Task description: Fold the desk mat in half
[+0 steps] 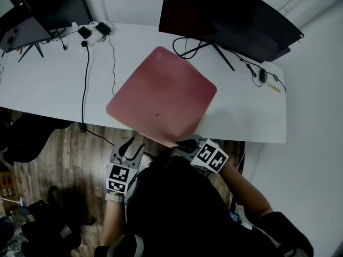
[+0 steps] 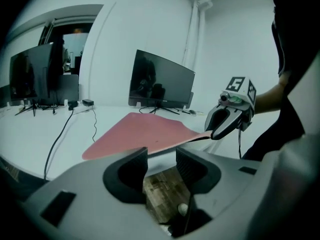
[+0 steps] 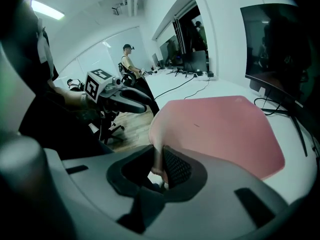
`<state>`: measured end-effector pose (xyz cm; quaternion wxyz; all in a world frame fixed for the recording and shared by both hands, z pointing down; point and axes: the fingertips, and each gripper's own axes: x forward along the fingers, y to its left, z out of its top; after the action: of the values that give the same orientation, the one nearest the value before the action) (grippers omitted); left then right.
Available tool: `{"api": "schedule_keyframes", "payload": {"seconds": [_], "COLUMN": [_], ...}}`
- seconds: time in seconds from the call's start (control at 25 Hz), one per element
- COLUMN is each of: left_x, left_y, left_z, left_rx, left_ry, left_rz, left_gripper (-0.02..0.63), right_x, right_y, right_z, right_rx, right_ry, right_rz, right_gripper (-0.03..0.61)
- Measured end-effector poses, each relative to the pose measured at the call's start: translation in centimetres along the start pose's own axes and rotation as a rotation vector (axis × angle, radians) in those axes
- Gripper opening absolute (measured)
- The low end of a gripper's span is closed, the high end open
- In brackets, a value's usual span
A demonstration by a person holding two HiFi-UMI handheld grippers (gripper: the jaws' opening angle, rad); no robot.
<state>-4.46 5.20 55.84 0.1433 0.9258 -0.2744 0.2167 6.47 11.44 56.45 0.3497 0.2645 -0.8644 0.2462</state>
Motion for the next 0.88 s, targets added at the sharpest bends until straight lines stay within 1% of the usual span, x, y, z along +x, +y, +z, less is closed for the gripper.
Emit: {"api": "schedule_keyframes", "payload": {"seconds": [0.12,0.28,0.4,0.48,0.64,0.68,0.76,0.88], "left_x": [0.9,2.0,2.6,3.0,3.7,3.8,3.9,4.0], "left_y": [-0.2,-1.0,-1.4,-1.5,-1.8,-1.8,-1.9,-1.6], "left_z": [-0.4,-0.8,-1.6,-1.9,-1.9,-1.9,-2.0,-2.0], "left_rx": [0.058,0.126,0.180,0.187,0.191,0.196,0.201,0.201], "left_ry": [0.050,0.095,0.141,0.156,0.159,0.159,0.161,0.176], "left_rz": [-0.019,-0.089,-0.127,-0.157,-0.219,-0.230,-0.249,-0.246], "left_gripper": [0.198,0.225,0.244,0.249,0.249,0.238,0.198,0.141], "right_x": [-0.7,-1.6,-2.1,-2.4,-3.0,-3.1,-3.4,-3.8], "right_y": [0.7,1.5,2.1,2.4,2.5,2.4,2.0,1.1], "right_z": [-0.4,-0.8,-1.1,-1.3,-1.4,-1.3,-0.9,-0.1], "right_rx": [0.016,0.037,0.050,0.058,0.073,0.076,0.078,0.066], "right_ry": [0.004,0.007,0.015,0.021,0.028,0.027,0.022,0.014], "right_rz": [0.007,0.008,0.015,0.018,0.006,-0.003,-0.024,-0.072], "right_gripper": [0.072,0.071,0.071,0.071,0.071,0.071,0.071,0.071]}}
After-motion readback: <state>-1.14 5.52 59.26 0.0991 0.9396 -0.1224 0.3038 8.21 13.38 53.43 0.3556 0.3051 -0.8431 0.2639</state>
